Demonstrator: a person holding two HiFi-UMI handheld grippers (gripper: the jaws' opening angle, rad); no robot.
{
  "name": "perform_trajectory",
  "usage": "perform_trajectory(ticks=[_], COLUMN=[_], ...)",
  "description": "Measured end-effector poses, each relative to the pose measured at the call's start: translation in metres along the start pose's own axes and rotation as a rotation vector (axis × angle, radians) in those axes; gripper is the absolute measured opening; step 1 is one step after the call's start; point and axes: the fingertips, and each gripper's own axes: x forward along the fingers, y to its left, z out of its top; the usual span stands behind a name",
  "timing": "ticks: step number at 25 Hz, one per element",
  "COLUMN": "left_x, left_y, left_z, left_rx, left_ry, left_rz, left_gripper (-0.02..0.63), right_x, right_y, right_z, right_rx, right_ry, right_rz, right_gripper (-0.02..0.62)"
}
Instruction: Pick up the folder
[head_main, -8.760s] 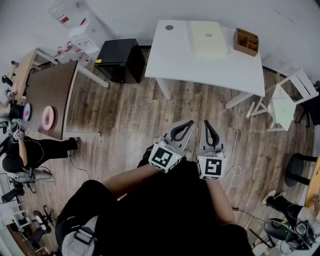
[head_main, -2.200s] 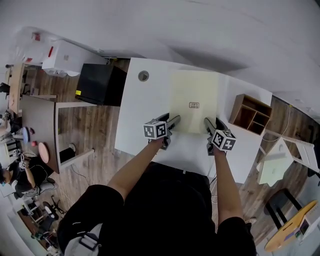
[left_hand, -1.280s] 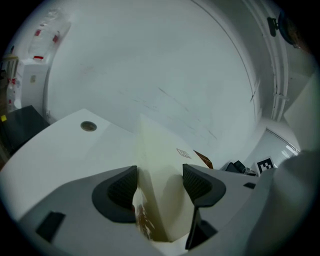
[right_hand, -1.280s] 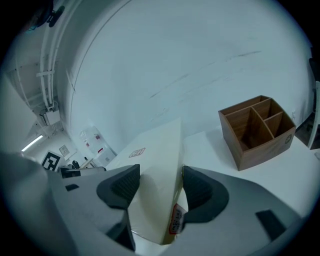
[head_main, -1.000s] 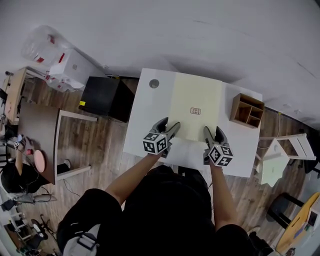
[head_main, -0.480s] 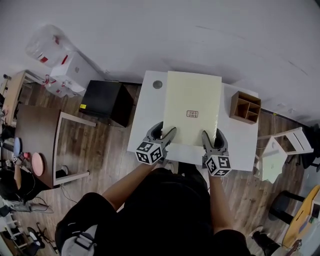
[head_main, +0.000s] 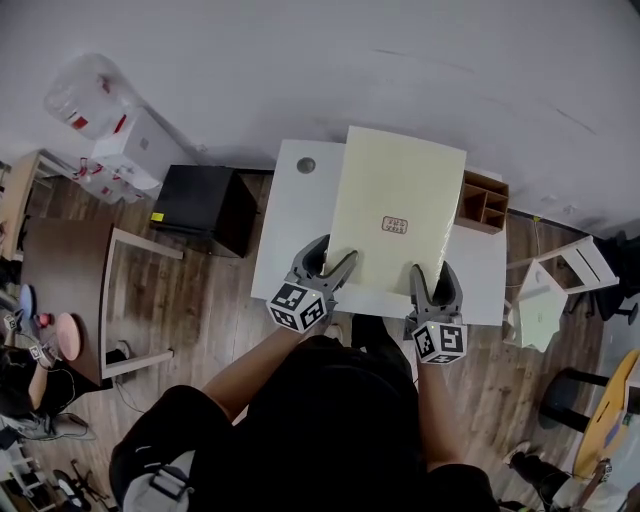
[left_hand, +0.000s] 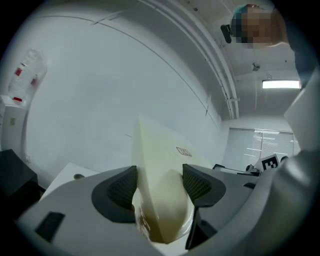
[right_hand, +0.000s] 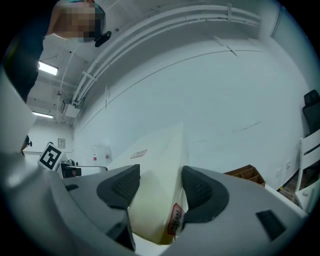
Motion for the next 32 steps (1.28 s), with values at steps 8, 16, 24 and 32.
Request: perform_trajectory(ticks=[8,16,24,32], left_x=[-0.014,-0.02,-0.018,-0.011], left_y=[-0.019,-0.024,-0.018,-0.014], left_z=[0.008,0.009,0.007,0.011], left_rx=[0.082,0.101,0.094,0.11], left_ry=[-0.026,-0.028,-0.021,-0.024], left_rz=[-0.025,-0.013,0.009,0.027], left_gripper=[0.293,0.291,0.291,0.288], right_x=[-0.023,-0.027,-0.02,-0.011], right_y=[0.009,0.011,0.012,0.007], right_z=[0.009,0.008,0.007,0.006], right_rx=[-0.025,-0.028,-0.04,-0.012], right_ry=[-0.047,-0.044,-0.038,-0.041], right_rz=[-0.007,0.003,0.01,0.021], right_gripper=[0.287,0.285,0.284,0.284])
